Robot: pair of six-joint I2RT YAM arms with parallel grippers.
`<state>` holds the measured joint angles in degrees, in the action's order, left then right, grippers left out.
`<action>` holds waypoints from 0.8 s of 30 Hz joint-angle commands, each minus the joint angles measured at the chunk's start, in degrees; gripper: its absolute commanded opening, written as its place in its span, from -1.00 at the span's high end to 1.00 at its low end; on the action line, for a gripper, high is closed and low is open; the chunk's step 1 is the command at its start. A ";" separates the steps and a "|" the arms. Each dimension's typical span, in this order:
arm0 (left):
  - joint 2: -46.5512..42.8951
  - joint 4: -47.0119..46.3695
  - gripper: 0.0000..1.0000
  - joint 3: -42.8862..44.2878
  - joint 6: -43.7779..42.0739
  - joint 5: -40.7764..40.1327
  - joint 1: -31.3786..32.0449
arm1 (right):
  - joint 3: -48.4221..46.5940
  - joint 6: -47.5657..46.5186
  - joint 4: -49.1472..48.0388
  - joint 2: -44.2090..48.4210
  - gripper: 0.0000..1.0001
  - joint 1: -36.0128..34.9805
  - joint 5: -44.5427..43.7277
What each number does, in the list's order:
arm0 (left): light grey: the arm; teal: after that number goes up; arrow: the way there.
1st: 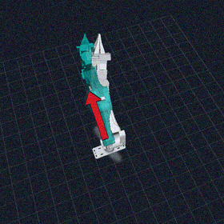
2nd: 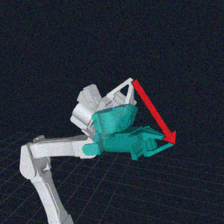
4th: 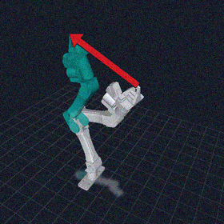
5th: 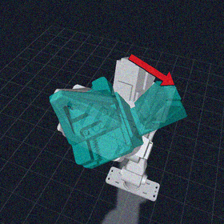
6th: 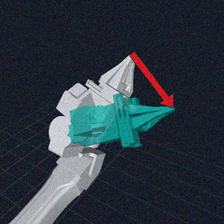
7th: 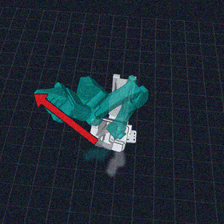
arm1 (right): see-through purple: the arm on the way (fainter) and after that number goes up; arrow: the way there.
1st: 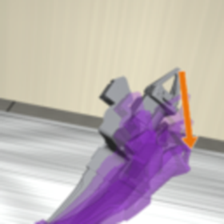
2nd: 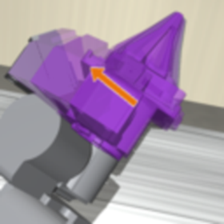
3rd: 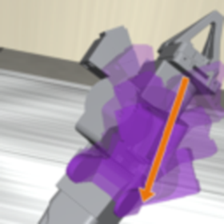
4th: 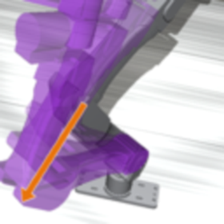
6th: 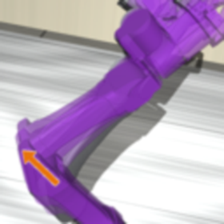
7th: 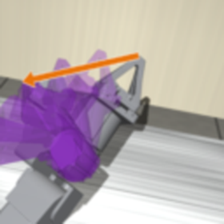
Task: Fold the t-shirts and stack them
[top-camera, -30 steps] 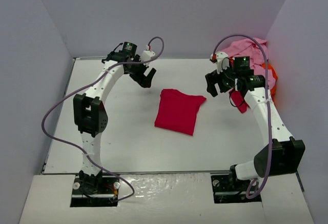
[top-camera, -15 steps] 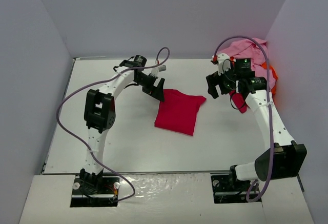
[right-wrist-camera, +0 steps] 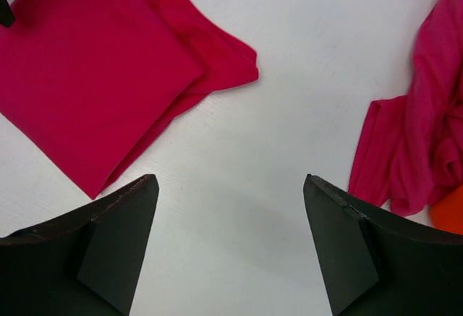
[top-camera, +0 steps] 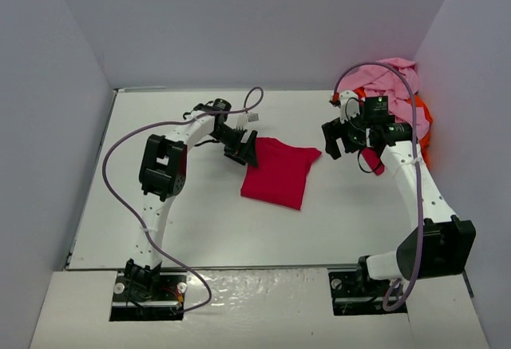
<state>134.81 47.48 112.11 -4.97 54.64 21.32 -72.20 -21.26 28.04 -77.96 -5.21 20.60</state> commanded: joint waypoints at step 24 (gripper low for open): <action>17.19 4.11 1.00 13.48 4.00 10.99 5.82 | 2.24 3.24 0.79 -6.24 -0.56 0.28 4.19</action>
<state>151.39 50.87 123.67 0.72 75.24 26.57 -69.36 -18.83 29.36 -84.77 -5.17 24.88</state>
